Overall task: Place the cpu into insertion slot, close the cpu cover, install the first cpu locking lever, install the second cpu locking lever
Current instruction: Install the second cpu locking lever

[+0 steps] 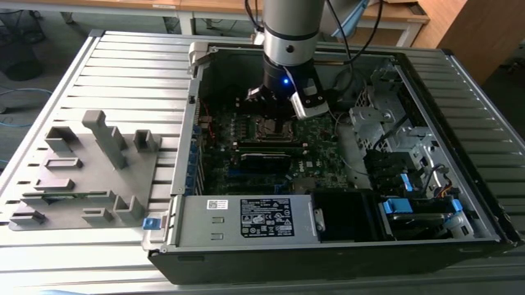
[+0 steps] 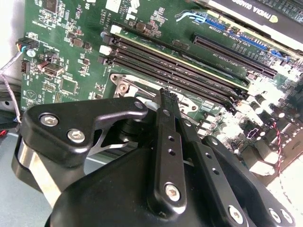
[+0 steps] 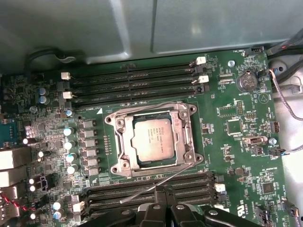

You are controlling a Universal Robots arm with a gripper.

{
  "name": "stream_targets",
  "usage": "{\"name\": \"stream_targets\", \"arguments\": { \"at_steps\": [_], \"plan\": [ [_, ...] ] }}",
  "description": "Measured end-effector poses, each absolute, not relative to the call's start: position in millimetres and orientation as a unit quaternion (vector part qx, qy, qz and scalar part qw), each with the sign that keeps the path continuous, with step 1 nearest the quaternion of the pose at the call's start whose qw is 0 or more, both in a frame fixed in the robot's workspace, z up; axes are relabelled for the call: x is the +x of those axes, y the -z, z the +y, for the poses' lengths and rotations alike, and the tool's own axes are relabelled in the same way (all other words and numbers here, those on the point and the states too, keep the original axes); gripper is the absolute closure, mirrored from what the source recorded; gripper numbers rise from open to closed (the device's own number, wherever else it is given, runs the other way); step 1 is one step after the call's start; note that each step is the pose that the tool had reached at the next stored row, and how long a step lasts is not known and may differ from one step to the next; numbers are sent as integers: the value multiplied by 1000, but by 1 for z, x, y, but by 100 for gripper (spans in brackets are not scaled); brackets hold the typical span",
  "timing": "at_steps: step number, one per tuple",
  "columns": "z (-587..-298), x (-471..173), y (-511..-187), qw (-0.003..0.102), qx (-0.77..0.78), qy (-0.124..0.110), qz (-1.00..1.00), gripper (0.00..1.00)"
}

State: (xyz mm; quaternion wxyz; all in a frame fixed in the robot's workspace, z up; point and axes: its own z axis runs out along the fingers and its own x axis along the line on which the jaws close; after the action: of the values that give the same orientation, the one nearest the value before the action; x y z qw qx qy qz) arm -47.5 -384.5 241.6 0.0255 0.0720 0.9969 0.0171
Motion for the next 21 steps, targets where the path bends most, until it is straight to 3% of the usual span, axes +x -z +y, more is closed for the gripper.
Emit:
{"name": "stream_targets", "arguments": {
  "at_steps": [21],
  "plan": [
    [-384,-52,-241,26,72,-17,997,90]
  ]
}}
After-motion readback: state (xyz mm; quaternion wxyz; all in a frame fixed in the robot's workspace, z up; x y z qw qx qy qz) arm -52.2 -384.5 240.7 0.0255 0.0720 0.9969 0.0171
